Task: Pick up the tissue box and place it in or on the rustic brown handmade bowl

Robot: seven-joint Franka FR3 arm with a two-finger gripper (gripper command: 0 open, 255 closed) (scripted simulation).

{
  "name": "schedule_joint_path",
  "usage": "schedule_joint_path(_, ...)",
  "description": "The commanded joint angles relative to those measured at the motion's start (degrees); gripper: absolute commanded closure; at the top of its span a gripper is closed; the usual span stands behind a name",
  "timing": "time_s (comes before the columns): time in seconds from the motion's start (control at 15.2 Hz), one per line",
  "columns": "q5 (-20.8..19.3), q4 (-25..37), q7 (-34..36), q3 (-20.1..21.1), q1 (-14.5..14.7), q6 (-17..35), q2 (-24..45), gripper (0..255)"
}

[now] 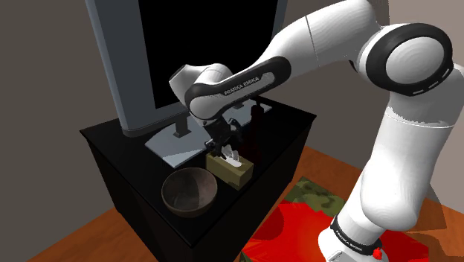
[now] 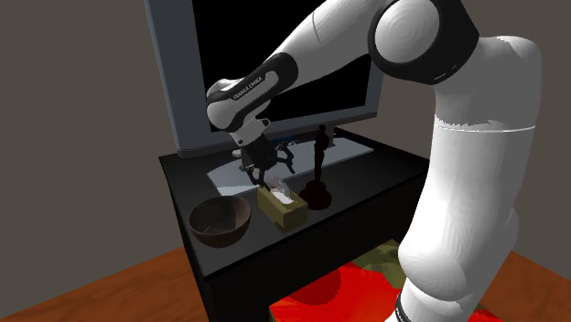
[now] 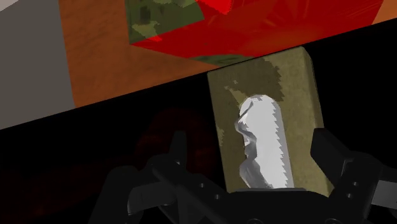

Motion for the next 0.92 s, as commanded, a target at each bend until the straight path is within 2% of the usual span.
schedule_joint_path(0.0, -0.2, -1.6, 0.1, -0.2, -0.2, 1.3, -0.1, 0)
schedule_joint_path(0.26, -0.5, -4.7, 0.2, -0.5, -0.7, 4.0, -0.6, 0)
schedule_joint_path(0.73, -0.5, -4.7, 0.2, -0.5, -0.7, 4.0, -0.6, 0)
schedule_joint_path(0.79, -0.5, -4.7, 0.2, -0.5, -0.7, 4.0, -0.6, 255)
schedule_joint_path(0.86, -0.5, -4.7, 0.2, -0.5, -0.7, 4.0, -0.6, 255)
